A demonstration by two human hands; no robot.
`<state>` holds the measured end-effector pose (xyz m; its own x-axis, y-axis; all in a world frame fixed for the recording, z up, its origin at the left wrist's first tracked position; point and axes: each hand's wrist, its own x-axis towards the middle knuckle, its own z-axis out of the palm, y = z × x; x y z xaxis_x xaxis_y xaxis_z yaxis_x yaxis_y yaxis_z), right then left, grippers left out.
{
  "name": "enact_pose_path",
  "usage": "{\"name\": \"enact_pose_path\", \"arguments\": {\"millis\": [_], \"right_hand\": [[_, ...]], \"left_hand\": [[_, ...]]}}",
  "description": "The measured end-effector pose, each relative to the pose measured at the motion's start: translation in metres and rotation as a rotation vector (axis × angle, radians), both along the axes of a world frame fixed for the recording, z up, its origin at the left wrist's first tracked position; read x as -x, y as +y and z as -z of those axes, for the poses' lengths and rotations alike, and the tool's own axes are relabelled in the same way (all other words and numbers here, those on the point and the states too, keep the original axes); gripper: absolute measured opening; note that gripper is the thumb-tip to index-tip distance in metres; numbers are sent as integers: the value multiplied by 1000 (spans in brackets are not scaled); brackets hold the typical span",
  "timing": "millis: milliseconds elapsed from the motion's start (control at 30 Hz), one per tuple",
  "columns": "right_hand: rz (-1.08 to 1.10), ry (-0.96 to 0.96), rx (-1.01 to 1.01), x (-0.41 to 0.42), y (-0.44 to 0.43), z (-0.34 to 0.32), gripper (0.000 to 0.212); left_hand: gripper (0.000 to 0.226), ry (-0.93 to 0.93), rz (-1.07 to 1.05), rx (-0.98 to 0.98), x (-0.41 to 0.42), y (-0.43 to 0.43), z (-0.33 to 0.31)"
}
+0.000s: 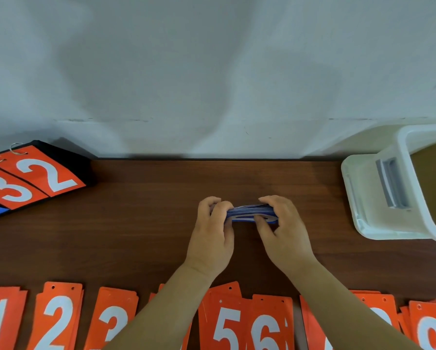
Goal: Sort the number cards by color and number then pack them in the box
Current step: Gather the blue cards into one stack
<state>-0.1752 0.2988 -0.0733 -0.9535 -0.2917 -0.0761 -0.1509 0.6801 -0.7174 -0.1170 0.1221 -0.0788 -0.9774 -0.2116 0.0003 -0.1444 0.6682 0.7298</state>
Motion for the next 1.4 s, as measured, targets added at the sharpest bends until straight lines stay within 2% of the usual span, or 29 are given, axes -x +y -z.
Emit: {"name": "enact_pose_path", "arguments": {"millis": [200, 333, 467, 667, 800, 967, 1100, 1267, 1400], "right_hand": [[6, 19, 19, -3, -6, -1, 42], [-38, 42, -44, -4, 2, 4, 30], [-69, 31, -84, 4, 1, 4, 18], [-52, -59, -163, 8, -2, -22, 25], [-47, -154, -76, 0, 0, -64, 29], [-54, -290, 135, -20, 21, -128, 35], [-41, -305, 289, -37, 49, -165, 24], [-23, -342, 319, -55, 97, -194, 13], [-84, -349, 289, -66, 141, -217, 16]], "left_hand": [[46, 22, 4, -71, -1, 6, -3], [34, 6, 38, 14, -3, 2, 5], [28, -3, 42, 17, 7, 0, 5], [44, -100, 135, 55, 8, -11, -20], [45, -101, 150, -98, 4, -20, -59], [50, -202, 153, -346, -13, -26, -112], [50, -219, 154, -490, -29, -9, -142], [41, -252, 267, -475, -41, 25, -172], [43, -328, 393, -416, -38, 57, -195]]}}
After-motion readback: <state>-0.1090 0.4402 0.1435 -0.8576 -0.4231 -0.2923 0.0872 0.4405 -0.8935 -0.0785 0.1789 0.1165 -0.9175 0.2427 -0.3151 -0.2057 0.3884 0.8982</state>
